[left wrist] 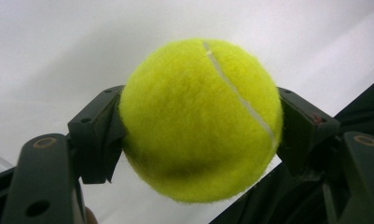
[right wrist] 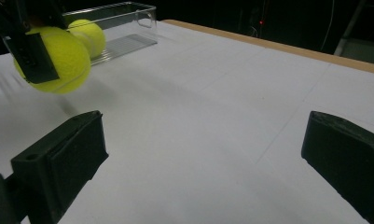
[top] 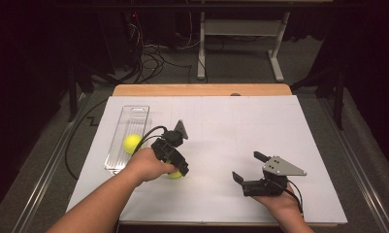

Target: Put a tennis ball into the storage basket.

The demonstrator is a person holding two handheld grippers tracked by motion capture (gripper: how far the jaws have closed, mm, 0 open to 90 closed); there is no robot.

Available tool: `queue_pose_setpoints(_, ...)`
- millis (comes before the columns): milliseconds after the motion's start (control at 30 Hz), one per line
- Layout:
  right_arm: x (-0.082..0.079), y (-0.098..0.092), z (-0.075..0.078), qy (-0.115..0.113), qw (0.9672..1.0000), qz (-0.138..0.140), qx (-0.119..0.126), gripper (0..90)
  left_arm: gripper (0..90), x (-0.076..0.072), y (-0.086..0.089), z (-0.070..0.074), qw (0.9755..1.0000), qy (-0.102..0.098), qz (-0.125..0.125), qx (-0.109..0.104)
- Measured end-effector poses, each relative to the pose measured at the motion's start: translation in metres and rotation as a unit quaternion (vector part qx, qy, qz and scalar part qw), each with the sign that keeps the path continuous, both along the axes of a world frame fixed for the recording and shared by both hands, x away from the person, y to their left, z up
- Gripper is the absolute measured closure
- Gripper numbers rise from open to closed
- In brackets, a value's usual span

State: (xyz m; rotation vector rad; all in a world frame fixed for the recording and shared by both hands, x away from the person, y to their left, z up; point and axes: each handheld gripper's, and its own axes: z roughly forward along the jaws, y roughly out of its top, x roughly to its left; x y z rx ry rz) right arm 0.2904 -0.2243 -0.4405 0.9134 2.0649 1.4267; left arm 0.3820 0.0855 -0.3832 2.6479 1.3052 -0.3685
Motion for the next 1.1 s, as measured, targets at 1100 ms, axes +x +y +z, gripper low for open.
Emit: queue_pose_setpoints(1100, -0.008, -0.030, 0.000, -0.020, 0.9988, -0.032, 0.030, 0.1, 26.6, -0.001, 0.031, 0.025, 0.9993, 0.000, 0.010, 0.037)
